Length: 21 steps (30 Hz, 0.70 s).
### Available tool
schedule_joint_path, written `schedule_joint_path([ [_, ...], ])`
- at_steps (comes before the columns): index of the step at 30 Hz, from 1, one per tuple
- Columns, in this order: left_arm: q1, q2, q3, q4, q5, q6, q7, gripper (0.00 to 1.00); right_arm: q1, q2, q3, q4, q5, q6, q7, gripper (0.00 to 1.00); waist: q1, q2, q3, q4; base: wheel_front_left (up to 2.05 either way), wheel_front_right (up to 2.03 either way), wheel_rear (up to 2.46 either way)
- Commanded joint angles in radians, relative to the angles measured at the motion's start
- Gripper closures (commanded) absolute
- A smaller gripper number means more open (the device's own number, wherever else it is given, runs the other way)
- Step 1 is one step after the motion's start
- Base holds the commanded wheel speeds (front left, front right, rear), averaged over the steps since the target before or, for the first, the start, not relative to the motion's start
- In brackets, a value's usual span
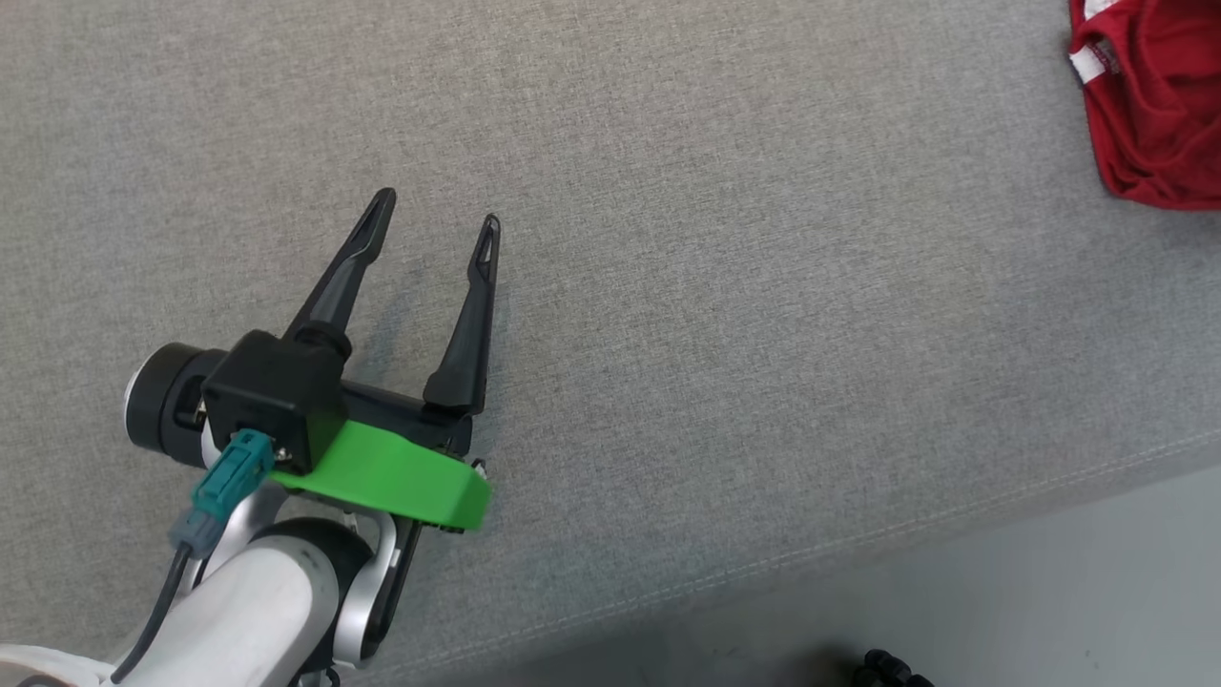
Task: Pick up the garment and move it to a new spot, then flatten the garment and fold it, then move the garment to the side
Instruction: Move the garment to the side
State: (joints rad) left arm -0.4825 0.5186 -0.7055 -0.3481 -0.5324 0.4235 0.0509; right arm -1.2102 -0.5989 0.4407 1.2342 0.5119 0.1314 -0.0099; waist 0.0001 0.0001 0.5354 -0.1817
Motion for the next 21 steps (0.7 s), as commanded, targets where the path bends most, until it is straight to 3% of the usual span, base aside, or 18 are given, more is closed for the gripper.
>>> schedule_joint_path([
  [1,-0.015,0.010,0.004,-0.006,0.012,0.008,0.001,0.00,-0.008,0.012,-0.002,0.012,-0.013,-0.001,-0.020,0.00,-0.0001,-0.0001,0.008,0.005,0.00,0.00,0.00],
  [11,-0.009,-0.003,0.010,0.016,-0.007,0.003,-0.018,0.00,0.017,0.040,-0.013,0.047,-0.043,-0.001,-0.056,0.00,-0.0001,-0.0001,-0.015,-0.002,0.00,0.00,0.00],
  [21,0.052,-0.042,0.033,0.144,-0.088,-0.033,-0.097,0.00,0.071,0.073,0.020,-0.062,0.030,-0.001,-0.112,0.00,-0.0001,-0.0001,-0.185,0.014,0.00,0.00,0.00],
])
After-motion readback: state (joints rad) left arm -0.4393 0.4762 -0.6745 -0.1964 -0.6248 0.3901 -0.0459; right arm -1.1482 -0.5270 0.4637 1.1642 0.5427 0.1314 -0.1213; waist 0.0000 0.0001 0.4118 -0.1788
